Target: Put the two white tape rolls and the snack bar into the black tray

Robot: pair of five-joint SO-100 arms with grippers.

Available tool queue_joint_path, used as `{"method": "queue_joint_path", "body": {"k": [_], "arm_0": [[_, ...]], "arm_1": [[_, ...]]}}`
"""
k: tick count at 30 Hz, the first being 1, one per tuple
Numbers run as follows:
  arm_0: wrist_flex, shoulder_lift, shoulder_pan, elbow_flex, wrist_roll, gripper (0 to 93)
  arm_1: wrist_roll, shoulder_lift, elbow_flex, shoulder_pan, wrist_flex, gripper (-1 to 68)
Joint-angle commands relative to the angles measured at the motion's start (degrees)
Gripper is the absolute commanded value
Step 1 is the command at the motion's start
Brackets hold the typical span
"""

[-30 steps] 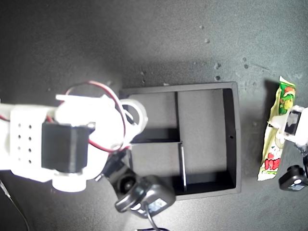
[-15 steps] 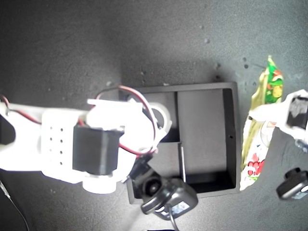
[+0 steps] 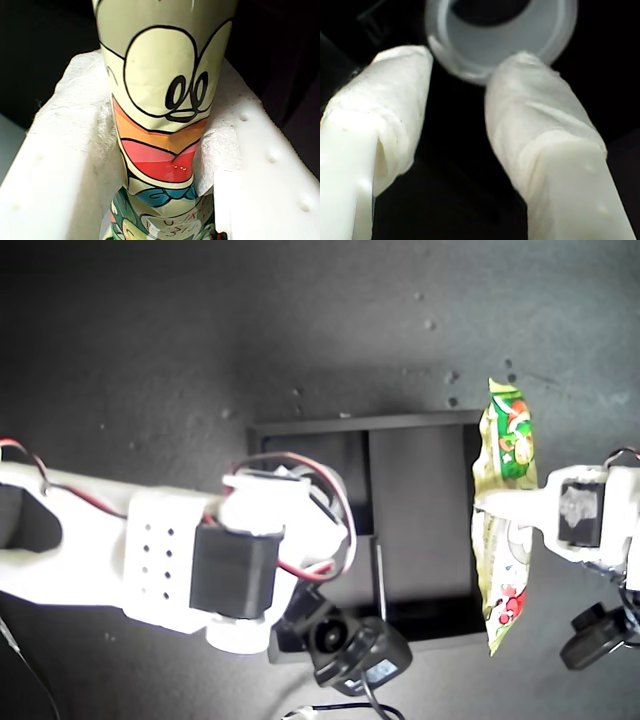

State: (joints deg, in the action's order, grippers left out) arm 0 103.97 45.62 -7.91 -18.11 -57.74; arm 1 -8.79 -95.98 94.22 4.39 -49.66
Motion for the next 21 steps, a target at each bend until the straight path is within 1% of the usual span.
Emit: {"method": "queue_joint_path", "body": {"k": [1,6,11,12,13,14,15,19,21], "arm_0": [[1.0,1.7,0.7,1.6,-1.3,11.8],[1.1,6.3,0.9,-2.3,-2.0,11.4],[1.1,21.2,-0.6,-15.8,-5.0,10.2],[1.1,25.0,-1.1,-19.5,-6.2,10.2],[1.0,28.5,-1.6,-23.3,-7.5,10.2],[0.9,31.7,-2.4,-27.0,-8.2,10.4],[0.0,34.7,-3.3,-30.4,-9.7,11.1],[-4.4,39.3,-10.5,-36.7,-14.5,12.6],[-6.6,39.4,-13.6,-38.8,-16.8,12.6]], "arm_1": [[0.8,2.9,-6.9,0.7,0.9,-0.5],[1.9,12.1,-17.3,0.7,-0.8,-0.5],[1.9,15.3,-18.3,1.1,0.5,0.6],[1.9,15.3,-17.7,1.1,0.7,8.2],[1.8,15.3,-17.1,1.2,0.7,14.5],[1.6,15.3,-16.6,1.2,0.6,19.6],[1.3,15.3,-16.2,1.2,0.4,21.8],[0.5,15.2,-15.6,0.8,-0.4,23.5],[0.0,14.9,-16.1,0.3,-2.0,21.5]]}}
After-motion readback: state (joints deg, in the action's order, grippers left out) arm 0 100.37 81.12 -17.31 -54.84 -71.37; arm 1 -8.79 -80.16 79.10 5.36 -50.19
